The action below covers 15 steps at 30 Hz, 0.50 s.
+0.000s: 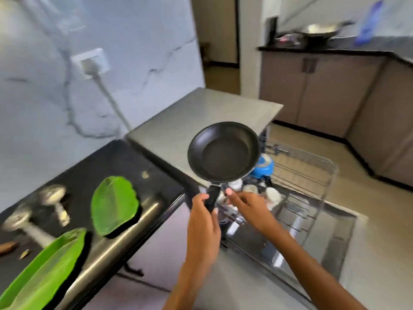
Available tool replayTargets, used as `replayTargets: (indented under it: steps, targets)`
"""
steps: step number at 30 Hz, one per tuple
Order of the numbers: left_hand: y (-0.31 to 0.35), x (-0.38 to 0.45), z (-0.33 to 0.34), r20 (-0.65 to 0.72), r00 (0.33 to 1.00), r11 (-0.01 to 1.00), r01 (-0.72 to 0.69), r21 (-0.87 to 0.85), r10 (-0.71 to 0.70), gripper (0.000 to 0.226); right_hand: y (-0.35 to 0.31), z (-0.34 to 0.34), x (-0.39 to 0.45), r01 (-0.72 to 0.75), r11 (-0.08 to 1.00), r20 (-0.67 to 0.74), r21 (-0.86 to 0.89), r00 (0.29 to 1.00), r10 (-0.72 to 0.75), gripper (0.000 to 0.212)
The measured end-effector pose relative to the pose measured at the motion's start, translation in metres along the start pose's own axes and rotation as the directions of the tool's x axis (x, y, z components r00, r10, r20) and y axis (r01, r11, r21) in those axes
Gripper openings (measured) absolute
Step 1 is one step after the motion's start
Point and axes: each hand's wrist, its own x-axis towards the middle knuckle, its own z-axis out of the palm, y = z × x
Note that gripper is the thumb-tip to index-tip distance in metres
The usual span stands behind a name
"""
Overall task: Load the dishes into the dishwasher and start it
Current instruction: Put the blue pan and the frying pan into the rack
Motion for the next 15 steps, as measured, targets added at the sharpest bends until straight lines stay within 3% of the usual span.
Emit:
replayTargets:
  steps: [3, 8, 12, 15]
  targets:
    - [0.026, 0.01, 0.07, 0.139, 0.97, 0.979, -0.192, -0.076, 0.201, 0.032, 0.037, -0.035, -0.002, -0.16, 0.957, -0.064, 0.242, 0.982, 0.18, 0.042]
    - [0.02, 0.011, 0.166, 0.385, 0.865, 0.944, -0.262, -0.203, 0.323, 0.022, 0.118, -0.066, 0.011, -0.17, 0.821, -0.282, 0.545, 0.885, 0.371, 0.006]
    - [-0.014, 0.02, 0.225, 0.502, 0.748, 0.901, -0.367, -0.231, 0.434, 0.031, 0.191, -0.066, 0.028, -0.265, 0.778, -0.308, 0.569, 0.809, 0.501, 0.01]
    - [-0.064, 0.037, 0.26, 0.467, 0.756, 0.878, -0.467, -0.106, 0.459, 0.049, 0.243, -0.069, 0.052, -0.325, 0.726, -0.323, 0.606, 0.733, 0.598, 0.004]
